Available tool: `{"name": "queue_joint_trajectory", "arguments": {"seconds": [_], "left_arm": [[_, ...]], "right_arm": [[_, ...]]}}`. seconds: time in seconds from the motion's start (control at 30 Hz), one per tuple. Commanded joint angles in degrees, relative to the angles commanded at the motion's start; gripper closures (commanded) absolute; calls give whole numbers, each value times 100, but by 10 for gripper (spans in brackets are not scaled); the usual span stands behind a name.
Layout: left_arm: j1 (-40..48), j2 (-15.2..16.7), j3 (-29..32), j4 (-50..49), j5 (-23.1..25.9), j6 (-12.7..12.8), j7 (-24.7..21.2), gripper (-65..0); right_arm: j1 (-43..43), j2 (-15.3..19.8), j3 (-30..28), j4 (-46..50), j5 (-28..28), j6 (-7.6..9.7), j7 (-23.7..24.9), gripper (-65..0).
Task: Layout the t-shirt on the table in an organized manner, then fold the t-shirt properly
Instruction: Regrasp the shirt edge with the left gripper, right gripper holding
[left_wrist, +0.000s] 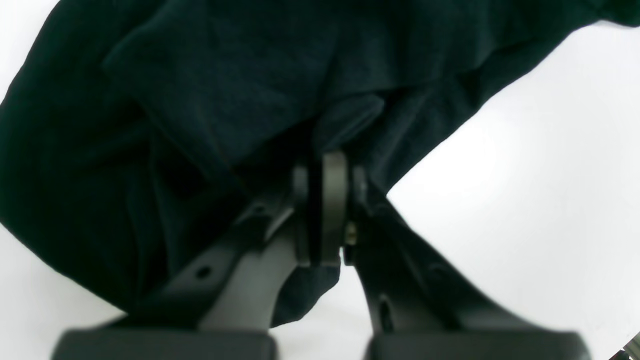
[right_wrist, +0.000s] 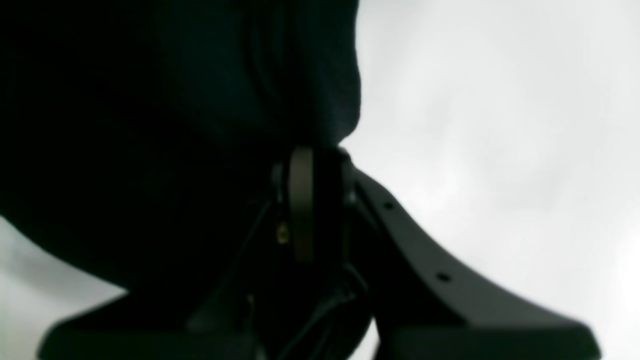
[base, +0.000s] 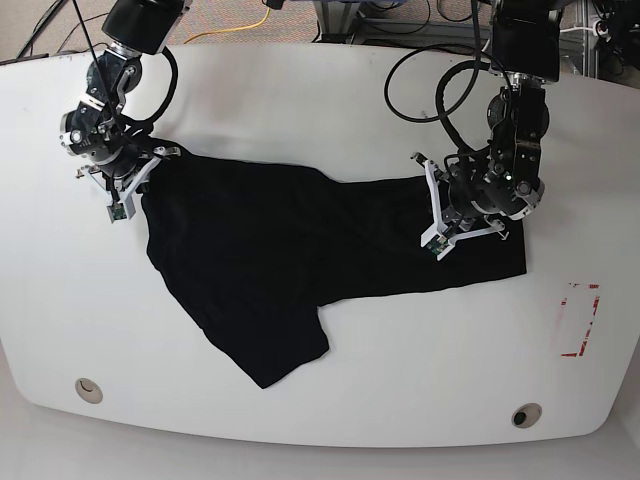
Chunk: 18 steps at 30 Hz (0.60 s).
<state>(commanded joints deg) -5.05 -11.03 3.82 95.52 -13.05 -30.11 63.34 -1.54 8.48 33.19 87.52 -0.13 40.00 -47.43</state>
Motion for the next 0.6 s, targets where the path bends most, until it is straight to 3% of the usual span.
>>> {"name": "queue_joint_trajectory", "arguments": {"seconds": [0.13,0.53,0.6], "left_arm": [[18,0,-334,176,-9,-26,26,0],[-18,-176,-563,1011,-44,-62,325,0],[-44,-185,-765,1143,-44,-281,325,0]], "right_arm": [[0,0,0,0,0,0,0,-22],[26,0,9,308,0,0,-9,-21],[26,0,9,510,0,0,-141,-21]]}}
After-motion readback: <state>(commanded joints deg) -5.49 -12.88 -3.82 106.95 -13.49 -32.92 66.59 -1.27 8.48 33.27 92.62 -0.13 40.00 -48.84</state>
